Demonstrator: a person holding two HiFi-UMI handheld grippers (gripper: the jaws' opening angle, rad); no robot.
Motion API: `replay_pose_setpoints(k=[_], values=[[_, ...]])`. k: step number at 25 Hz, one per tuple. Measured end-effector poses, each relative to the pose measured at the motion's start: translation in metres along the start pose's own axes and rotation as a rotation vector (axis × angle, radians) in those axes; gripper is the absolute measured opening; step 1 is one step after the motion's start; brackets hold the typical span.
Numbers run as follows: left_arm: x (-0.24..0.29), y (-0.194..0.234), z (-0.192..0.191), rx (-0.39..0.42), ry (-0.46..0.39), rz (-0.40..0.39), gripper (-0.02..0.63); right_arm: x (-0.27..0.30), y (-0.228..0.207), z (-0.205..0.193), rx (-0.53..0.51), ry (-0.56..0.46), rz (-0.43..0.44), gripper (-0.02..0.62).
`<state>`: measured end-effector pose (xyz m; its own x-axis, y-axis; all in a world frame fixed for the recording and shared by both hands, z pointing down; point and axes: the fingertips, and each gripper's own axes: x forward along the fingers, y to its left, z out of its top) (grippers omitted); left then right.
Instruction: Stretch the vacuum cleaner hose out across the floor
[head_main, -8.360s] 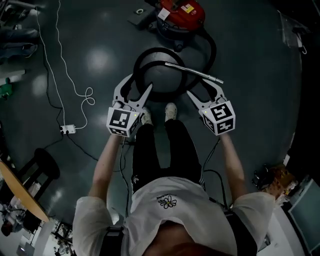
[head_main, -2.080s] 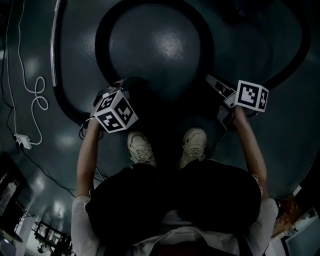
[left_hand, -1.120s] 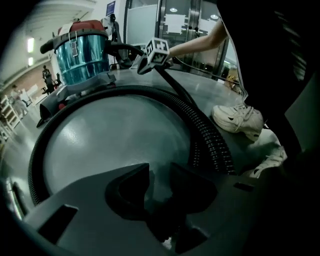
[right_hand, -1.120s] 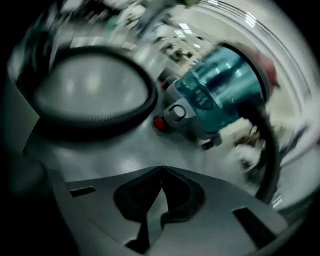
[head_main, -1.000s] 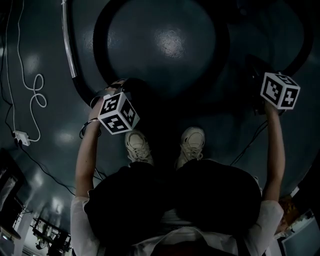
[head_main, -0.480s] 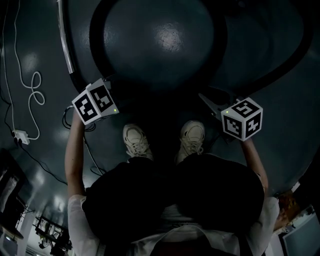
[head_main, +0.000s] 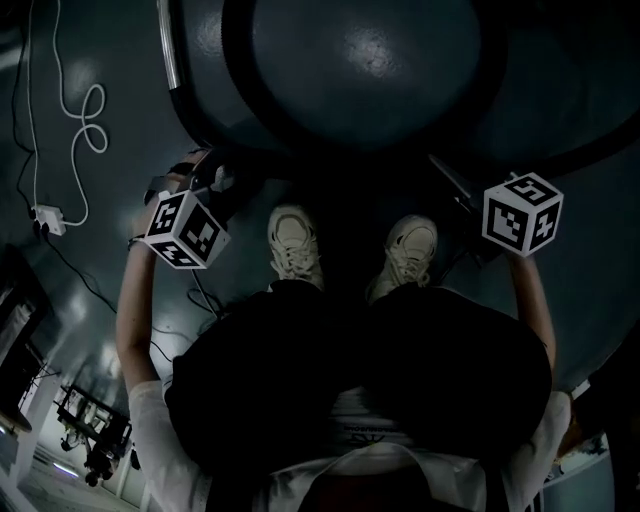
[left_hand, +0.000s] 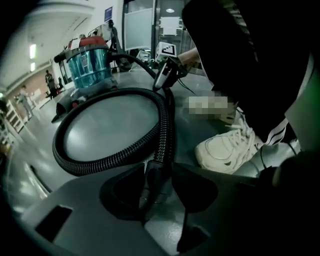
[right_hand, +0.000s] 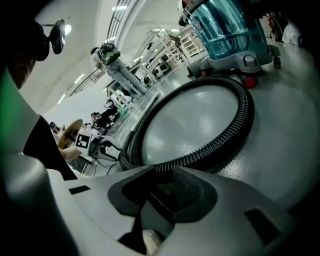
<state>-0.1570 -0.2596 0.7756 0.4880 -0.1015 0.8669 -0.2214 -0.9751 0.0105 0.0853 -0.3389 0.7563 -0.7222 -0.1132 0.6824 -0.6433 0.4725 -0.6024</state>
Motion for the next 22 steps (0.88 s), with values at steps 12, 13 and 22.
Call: replay_pose_setpoints(k=[12,13,22], values=[[0.003,-0.004,-0.019,0.158,0.216,-0.067,0.239,-0.014,0.008,-0.038,-0.009,0.097,0.008,0.098],[0.011,-0.004,-0.022,0.191,0.234,-0.070,0.238,-0.014,0.007,-0.038,-0.009,0.096,0.004,0.098],[0.052,-0.055,0.039,0.118,0.099,-0.373,0.238,-0.013,-0.015,-0.027,0.095,0.070,-0.062,0.098]])
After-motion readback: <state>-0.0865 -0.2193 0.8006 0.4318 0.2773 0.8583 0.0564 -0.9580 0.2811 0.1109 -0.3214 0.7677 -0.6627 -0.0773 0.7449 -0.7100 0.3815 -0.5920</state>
